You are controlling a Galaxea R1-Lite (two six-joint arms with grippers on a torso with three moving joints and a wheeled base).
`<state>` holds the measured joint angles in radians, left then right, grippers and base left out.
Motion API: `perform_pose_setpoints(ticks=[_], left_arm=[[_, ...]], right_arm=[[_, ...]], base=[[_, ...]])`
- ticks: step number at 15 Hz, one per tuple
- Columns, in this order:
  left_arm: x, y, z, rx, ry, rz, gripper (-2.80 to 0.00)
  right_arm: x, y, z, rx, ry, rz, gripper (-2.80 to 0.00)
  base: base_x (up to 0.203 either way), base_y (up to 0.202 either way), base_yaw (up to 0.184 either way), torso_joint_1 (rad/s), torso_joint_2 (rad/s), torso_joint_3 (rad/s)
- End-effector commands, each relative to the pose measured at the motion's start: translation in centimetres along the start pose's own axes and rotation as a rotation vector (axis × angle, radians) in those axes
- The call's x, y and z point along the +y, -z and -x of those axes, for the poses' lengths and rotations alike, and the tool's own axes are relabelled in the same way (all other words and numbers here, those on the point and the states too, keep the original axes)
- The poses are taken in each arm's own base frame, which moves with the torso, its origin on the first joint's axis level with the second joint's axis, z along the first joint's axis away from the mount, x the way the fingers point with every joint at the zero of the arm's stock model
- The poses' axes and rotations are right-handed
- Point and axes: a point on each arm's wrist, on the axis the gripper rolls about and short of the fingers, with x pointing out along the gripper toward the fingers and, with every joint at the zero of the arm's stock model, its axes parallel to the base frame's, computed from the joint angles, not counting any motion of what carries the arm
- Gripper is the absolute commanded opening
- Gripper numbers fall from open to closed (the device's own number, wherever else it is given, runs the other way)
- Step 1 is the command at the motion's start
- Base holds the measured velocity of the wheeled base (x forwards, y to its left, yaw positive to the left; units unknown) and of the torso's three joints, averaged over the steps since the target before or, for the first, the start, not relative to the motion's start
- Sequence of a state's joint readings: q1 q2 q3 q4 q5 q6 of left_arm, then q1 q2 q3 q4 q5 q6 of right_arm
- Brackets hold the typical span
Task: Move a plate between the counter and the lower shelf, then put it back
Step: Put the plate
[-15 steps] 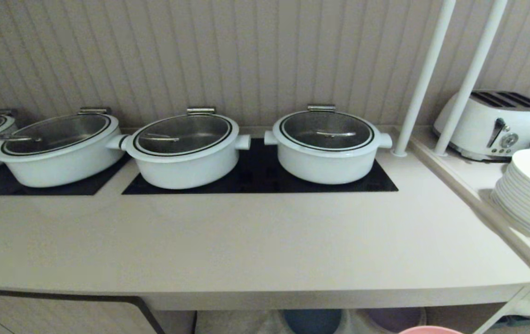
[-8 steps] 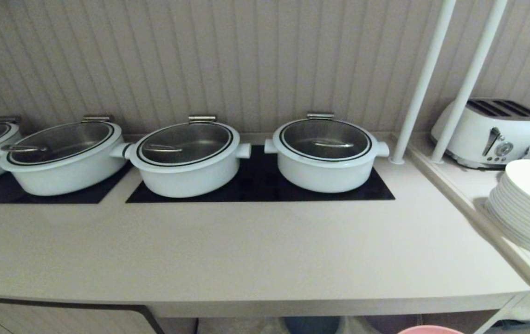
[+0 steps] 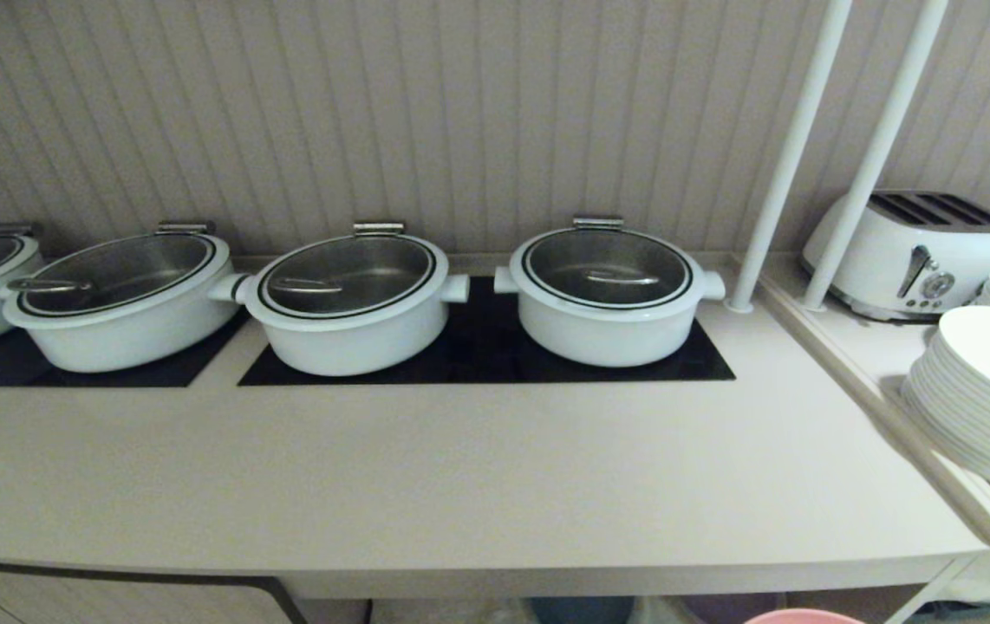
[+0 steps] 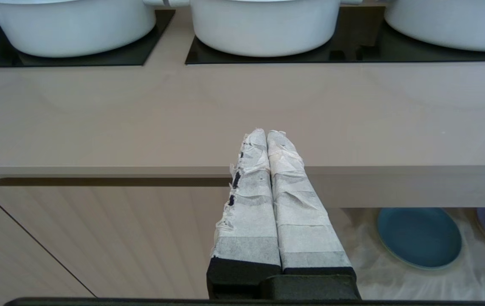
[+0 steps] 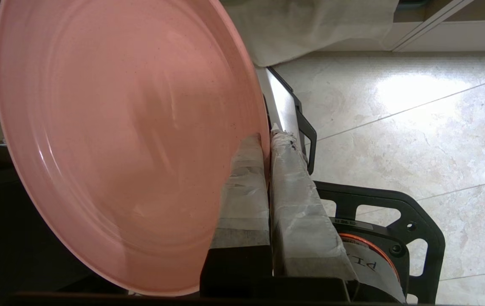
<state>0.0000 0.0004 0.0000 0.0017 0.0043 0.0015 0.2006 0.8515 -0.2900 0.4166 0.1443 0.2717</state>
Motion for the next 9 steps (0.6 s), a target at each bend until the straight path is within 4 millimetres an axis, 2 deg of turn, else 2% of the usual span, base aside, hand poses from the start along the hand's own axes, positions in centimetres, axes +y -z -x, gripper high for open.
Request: perform_pose_setpoints(ticks=[1, 9], left_arm=[[0.00, 0.00, 0.00, -0.001, 0.000, 0.000, -2.80], [0.00, 0.00, 0.00, -0.001, 0.000, 0.000, -2.80]], right_arm=[[0.00, 0.03, -0.02, 0.006, -0.001, -0.001, -2.80], [-0.02, 0.15, -0.22, 0.024, 0.000, 0.002, -2.80]], base=[[0.000, 0.000, 0.000, 0.000, 0.00, 0.000], [0.000, 0.000, 0.000, 0.000, 0.00, 0.000]])
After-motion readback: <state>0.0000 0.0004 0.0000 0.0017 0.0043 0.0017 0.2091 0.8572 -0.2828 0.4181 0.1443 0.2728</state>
